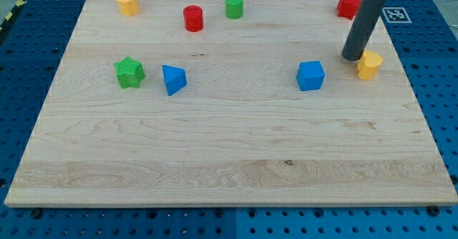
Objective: Slide the yellow heart towards center right
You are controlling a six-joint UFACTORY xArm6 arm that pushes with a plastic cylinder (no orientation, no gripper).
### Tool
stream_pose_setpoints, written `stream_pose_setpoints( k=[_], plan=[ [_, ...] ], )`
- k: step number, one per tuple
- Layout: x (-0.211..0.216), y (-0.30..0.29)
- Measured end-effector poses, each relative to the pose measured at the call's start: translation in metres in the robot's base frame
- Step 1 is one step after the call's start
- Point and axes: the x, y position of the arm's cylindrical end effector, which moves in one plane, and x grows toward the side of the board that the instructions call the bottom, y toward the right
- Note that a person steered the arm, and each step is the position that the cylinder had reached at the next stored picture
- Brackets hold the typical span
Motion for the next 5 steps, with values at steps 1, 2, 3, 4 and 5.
stream_pose_setpoints(
  k=[1,2,3,4,5],
  plan=[
    [0.0077,0.0],
    [0.0125,0.0],
    [0.0173,0.0],
    [0.0174,0.0],
    [0.0177,-0.002]
  ],
)
